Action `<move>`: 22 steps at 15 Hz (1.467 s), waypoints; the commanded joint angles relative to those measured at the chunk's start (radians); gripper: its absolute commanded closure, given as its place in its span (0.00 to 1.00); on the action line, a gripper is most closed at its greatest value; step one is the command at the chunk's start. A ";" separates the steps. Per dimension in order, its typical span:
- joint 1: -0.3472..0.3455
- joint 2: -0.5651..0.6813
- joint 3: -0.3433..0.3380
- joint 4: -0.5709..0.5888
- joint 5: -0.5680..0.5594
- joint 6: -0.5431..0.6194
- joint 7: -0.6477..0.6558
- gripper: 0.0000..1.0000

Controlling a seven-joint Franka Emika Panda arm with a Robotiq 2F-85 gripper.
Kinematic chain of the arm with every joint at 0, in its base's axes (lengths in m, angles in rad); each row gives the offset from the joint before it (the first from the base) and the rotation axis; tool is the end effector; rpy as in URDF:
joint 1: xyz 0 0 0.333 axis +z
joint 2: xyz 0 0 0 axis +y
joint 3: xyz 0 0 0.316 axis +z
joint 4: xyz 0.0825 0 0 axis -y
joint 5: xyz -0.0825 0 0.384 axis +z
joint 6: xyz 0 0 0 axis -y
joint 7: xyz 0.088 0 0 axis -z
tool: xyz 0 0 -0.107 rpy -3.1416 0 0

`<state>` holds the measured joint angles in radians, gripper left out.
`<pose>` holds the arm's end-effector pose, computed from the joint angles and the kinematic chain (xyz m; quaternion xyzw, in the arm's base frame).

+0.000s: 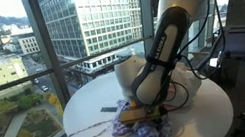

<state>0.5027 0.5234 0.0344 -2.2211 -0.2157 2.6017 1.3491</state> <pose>0.4487 0.2736 0.1249 0.9489 -0.3052 -0.0088 0.0802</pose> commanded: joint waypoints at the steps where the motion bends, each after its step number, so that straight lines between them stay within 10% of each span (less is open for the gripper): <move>1: 0.038 0.012 -0.030 0.004 -0.043 0.034 0.048 0.26; 10: -0.103 -0.139 0.069 -0.004 0.168 -0.133 -0.070 0.93; 22: -0.339 -0.651 0.068 -0.055 0.585 -0.262 -0.198 0.93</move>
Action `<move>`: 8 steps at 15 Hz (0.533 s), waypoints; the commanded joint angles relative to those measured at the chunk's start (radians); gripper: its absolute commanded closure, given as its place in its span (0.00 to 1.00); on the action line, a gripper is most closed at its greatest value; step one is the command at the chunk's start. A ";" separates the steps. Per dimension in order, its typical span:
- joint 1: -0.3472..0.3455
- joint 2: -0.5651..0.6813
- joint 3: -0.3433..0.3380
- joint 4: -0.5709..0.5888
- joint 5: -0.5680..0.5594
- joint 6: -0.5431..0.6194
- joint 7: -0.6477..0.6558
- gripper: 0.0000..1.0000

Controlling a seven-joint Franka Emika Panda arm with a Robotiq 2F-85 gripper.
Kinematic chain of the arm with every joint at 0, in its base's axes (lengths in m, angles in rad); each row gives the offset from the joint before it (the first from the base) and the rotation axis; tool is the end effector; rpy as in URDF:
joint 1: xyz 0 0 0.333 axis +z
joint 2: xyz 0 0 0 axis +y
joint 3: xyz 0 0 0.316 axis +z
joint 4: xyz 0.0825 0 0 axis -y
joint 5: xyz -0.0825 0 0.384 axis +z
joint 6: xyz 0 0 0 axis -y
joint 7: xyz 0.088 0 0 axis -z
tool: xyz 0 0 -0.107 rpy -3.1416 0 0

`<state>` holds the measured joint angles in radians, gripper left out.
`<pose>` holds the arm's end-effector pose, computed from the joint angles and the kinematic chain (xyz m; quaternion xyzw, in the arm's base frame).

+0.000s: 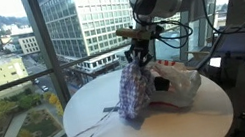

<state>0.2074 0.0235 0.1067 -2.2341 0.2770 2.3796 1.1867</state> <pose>0.5125 0.1693 0.3722 -0.8561 0.5029 0.0258 0.1161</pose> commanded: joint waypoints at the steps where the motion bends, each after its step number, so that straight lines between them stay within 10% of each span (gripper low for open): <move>1: -0.056 -0.186 -0.012 -0.038 0.123 -0.060 -0.050 0.93; 8: -0.138 -0.402 -0.071 -0.027 0.222 -0.190 -0.075 0.93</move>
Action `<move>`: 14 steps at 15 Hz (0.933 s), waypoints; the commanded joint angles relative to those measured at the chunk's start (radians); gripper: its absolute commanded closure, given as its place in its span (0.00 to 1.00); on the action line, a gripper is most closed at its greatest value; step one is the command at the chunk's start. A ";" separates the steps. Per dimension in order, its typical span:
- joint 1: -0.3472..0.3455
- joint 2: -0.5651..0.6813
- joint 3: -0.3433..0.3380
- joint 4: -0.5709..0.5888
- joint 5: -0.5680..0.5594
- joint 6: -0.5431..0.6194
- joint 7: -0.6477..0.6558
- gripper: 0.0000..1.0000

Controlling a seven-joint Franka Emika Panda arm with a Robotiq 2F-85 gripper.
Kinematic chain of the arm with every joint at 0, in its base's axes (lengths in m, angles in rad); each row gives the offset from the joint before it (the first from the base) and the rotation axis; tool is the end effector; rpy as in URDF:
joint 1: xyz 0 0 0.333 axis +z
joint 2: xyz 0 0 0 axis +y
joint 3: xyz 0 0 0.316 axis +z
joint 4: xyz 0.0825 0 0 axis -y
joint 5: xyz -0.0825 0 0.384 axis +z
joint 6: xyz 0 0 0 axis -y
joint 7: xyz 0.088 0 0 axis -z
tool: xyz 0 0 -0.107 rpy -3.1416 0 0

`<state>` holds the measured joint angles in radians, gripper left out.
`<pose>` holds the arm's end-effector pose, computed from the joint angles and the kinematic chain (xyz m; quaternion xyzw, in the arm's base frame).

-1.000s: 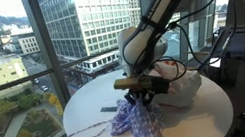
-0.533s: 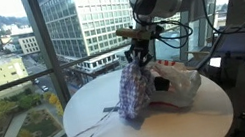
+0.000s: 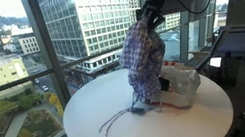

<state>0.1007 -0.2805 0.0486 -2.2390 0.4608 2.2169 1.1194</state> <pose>0.4844 0.0890 0.5125 -0.8025 0.5507 0.0121 0.2294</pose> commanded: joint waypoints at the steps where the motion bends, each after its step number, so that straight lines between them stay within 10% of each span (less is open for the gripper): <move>1: -0.044 -0.117 -0.018 -0.022 0.041 -0.029 0.000 0.93; 14: -0.198 -0.225 -0.037 -0.001 0.014 0.143 0.137 0.93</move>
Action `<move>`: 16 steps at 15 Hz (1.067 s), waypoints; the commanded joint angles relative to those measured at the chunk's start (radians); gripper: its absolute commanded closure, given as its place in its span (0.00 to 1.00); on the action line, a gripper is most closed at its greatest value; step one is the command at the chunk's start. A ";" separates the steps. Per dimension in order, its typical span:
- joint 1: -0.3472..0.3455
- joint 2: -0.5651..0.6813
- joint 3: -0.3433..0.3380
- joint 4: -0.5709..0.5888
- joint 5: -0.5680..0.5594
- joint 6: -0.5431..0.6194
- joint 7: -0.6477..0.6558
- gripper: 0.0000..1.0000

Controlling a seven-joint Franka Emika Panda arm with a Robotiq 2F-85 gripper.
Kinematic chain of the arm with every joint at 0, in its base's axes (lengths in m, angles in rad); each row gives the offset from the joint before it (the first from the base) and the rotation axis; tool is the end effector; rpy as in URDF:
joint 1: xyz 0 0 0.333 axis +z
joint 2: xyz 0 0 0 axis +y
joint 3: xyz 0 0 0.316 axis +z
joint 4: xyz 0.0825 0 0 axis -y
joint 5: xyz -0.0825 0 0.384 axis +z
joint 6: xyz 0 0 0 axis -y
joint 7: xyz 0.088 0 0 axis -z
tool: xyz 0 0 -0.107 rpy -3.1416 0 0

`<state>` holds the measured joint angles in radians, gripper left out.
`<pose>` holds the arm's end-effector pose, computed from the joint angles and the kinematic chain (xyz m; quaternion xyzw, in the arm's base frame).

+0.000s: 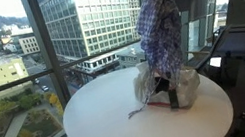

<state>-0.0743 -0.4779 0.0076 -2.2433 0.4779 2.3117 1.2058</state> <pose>0.4515 -0.0205 0.6146 -0.6894 0.6419 -0.1080 0.3179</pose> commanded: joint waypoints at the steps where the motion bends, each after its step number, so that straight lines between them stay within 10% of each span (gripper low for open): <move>1: -0.031 -0.026 0.003 0.004 -0.006 0.062 0.063 0.93; 16: 0.058 0.193 0.035 -0.149 0.020 0.201 -0.042 0.93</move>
<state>-0.0419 -0.3250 0.0434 -2.3768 0.4757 2.4421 1.2051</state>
